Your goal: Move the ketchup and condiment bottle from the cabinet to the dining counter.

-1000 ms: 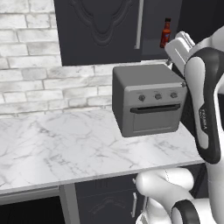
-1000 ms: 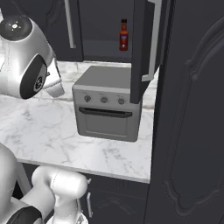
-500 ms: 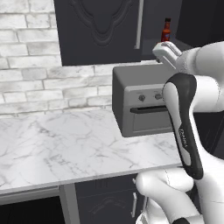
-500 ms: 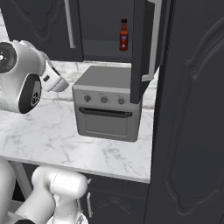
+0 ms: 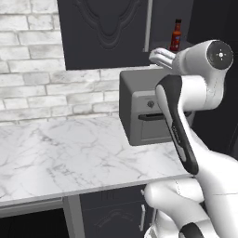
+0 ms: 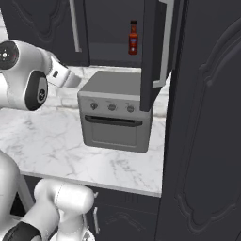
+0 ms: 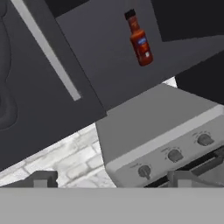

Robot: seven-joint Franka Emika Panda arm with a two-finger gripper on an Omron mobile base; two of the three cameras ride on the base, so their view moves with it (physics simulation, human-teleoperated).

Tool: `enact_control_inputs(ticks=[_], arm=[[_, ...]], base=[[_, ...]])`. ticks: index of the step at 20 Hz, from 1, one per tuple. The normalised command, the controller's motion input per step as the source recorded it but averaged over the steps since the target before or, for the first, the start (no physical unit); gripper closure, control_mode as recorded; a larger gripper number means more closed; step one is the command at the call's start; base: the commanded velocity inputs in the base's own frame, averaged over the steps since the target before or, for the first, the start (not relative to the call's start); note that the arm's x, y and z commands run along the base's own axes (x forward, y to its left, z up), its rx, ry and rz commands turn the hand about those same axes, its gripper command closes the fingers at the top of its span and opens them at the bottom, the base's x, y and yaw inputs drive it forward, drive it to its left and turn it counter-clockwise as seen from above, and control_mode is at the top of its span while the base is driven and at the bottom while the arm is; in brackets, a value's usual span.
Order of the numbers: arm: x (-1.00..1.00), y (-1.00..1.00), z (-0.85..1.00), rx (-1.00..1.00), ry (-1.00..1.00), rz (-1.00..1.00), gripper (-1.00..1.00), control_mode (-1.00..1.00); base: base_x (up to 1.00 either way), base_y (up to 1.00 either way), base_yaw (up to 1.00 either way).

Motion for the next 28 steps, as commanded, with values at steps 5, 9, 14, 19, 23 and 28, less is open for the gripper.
enact_control_inputs(ticks=[5, 9, 14, 19, 23, 28], arm=[[0.34, 0.00, 0.19, -0.20, 0.00, 0.02, -1.00, -1.00], [0.36, 0.02, 0.20, -0.10, 0.00, 0.07, -1.00, -1.00], [0.39, 0.05, 0.22, -0.05, 0.00, 0.10, -1.00, -1.00], [0.35, 0.11, 0.28, -0.01, 0.00, 0.13, -1.00, -1.00], [0.23, 0.06, 0.22, -0.07, 0.00, 0.11, -1.00, -1.00], [0.39, 0.09, 0.02, -0.01, -0.01, 0.06, -1.00, -1.00]], base=[[0.00, 0.00, 0.00], [0.00, 0.00, 0.00], [0.00, 0.00, 0.00], [0.00, 0.00, 0.00], [0.00, 0.00, 0.00], [0.00, 0.00, 0.00]])
